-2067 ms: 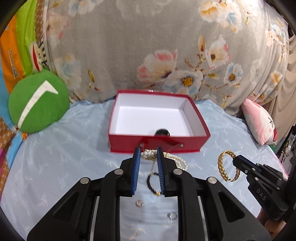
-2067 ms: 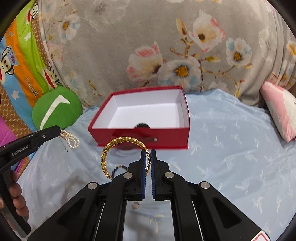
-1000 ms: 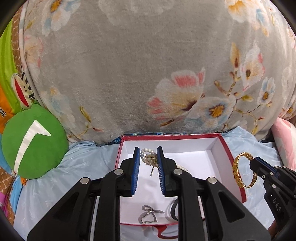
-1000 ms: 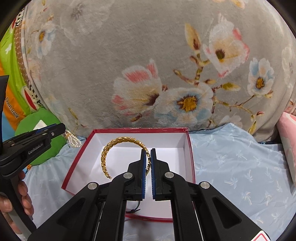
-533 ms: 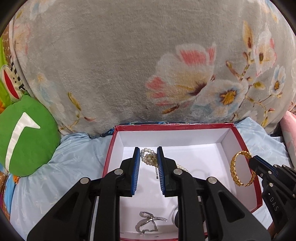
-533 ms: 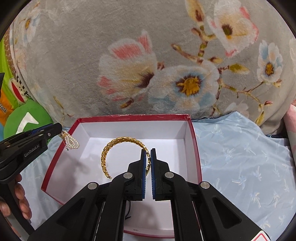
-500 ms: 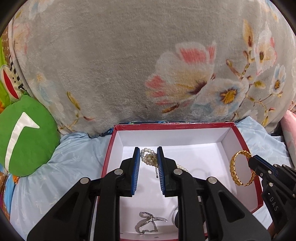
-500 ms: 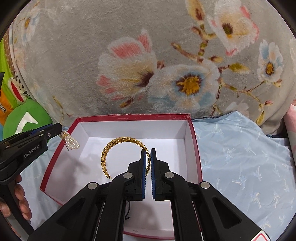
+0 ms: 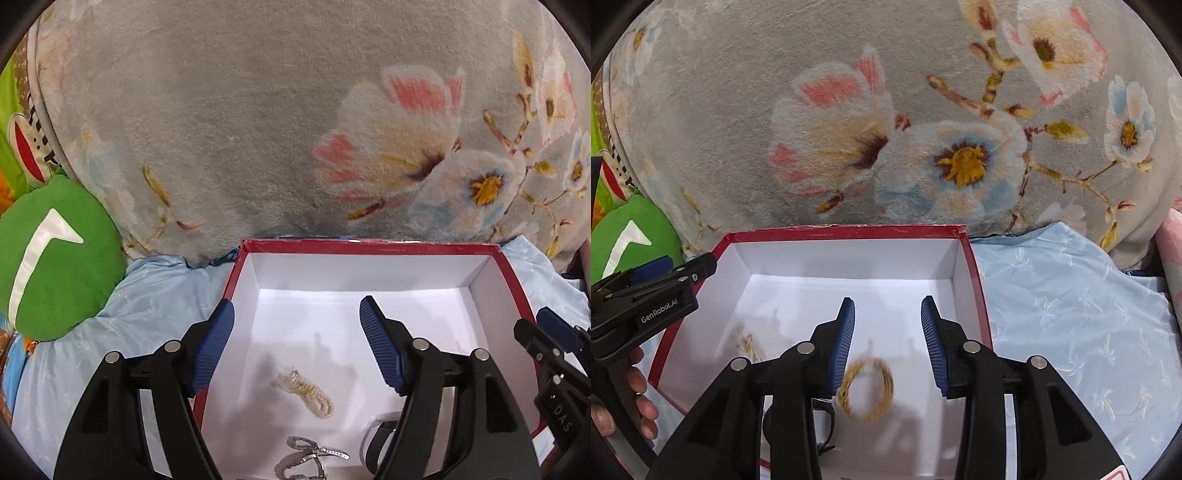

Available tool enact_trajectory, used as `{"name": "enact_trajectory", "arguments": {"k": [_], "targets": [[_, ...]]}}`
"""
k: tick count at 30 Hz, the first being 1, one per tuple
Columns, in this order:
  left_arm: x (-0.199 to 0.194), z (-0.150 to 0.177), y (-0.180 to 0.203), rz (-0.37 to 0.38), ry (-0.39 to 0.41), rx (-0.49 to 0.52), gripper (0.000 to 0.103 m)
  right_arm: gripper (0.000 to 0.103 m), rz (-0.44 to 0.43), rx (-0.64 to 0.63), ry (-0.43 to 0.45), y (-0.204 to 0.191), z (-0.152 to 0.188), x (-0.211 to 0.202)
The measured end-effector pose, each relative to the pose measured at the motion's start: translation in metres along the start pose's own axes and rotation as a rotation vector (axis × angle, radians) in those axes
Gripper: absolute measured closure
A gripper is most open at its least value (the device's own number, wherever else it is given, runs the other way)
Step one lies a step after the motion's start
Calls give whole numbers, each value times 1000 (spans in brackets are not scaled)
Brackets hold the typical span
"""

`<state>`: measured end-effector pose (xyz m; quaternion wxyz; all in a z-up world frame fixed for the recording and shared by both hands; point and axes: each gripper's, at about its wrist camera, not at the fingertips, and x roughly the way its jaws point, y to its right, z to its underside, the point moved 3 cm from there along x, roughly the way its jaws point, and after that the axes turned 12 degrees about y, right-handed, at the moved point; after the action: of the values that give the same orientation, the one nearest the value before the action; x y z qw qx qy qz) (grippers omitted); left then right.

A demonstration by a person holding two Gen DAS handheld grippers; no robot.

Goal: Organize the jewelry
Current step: 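Lower the pearl brooch and gold bracelet into the red box, open both tools, then move back to the table and grasp the black-bead bracelet with the left tool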

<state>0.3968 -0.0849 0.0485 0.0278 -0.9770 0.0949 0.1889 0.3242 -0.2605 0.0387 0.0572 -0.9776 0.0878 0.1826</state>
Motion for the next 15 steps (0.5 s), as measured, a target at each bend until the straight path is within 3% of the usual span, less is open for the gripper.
{"name": "enact_trajectory", "arguments": {"k": [8,15], "targets": [[-21,0,-11,14,-3,-2,34,66,-2,9,5,4,0,-16],[-58,-2,-16,10,19,15,31,66,-16,-1,28,-1,-1,-56]]}}
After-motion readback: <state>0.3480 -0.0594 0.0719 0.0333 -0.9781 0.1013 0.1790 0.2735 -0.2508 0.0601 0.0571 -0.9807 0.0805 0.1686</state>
